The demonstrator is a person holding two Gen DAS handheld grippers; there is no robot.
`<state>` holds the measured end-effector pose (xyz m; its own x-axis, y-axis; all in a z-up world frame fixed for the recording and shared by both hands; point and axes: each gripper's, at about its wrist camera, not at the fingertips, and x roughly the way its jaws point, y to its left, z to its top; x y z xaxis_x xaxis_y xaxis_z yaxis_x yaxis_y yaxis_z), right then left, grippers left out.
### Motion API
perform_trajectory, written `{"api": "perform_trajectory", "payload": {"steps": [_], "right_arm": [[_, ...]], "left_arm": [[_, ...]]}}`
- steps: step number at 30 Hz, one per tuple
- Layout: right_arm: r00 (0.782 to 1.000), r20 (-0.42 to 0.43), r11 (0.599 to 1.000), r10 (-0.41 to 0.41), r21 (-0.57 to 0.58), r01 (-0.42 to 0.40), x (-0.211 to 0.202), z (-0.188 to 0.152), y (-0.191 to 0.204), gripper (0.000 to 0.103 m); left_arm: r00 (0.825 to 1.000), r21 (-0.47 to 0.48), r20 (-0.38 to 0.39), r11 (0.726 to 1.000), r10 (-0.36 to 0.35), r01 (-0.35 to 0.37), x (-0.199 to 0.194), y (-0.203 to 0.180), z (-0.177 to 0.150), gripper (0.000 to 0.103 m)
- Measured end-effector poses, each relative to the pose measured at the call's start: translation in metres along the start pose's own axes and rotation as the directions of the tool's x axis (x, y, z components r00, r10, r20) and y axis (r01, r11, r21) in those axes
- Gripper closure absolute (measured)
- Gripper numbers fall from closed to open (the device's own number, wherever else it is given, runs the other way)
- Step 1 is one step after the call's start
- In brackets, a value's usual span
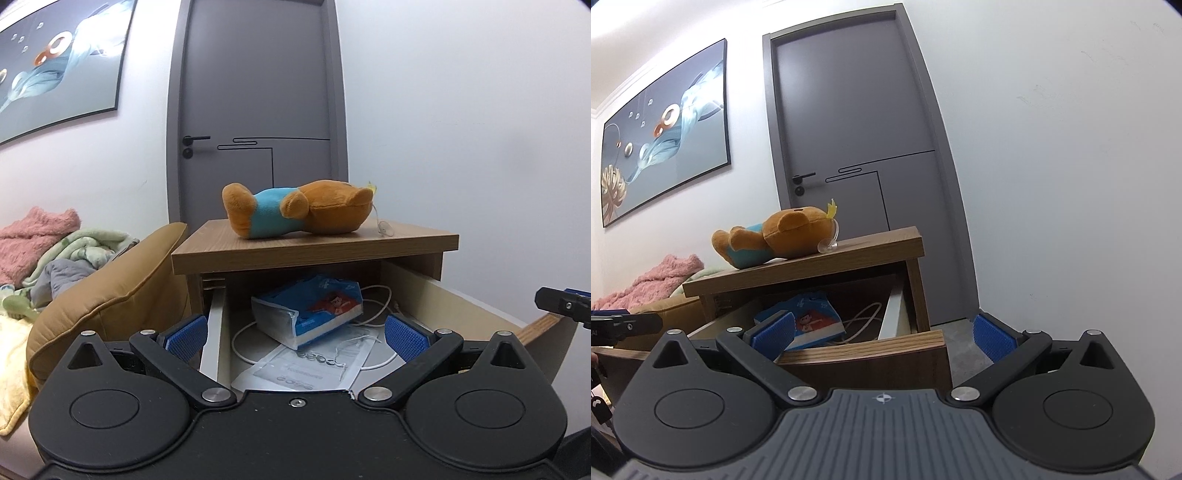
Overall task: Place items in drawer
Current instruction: 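Move the right tool toward the teddy bear while the left tool holds the drawer open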
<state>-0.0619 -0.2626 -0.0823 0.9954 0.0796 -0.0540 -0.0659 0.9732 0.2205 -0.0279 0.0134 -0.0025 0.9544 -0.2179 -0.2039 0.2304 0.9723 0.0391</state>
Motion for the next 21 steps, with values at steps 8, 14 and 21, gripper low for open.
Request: {"api": "perform_trajectory", "payload": {"steps": [8, 14, 21], "right_arm": [[1.000, -0.001, 1.000, -0.005, -0.014, 0.005, 0.0011, -0.0007, 0.0036, 0.000], [1.000, 0.000, 1.000, -0.004, -0.011, 0.004, 0.0022, -0.0007, 0.0035, 0.000], [1.000, -0.017, 1.000, -0.015, -0.016, 0.015, 0.0054, 0.0035, 0.0043, 0.000]], "left_arm": [[1.000, -0.001, -0.006, 1.000, 0.019, -0.019, 0.0029, -0.0013, -0.0009, 0.002], [1.000, 0.003, -0.009, 1.000, 0.024, -0.024, 0.0041, -0.0016, -0.0009, 0.002], [0.999, 0.022, -0.005, 0.999, 0.034, -0.034, 0.0051, -0.0041, -0.0028, 0.002]]}}
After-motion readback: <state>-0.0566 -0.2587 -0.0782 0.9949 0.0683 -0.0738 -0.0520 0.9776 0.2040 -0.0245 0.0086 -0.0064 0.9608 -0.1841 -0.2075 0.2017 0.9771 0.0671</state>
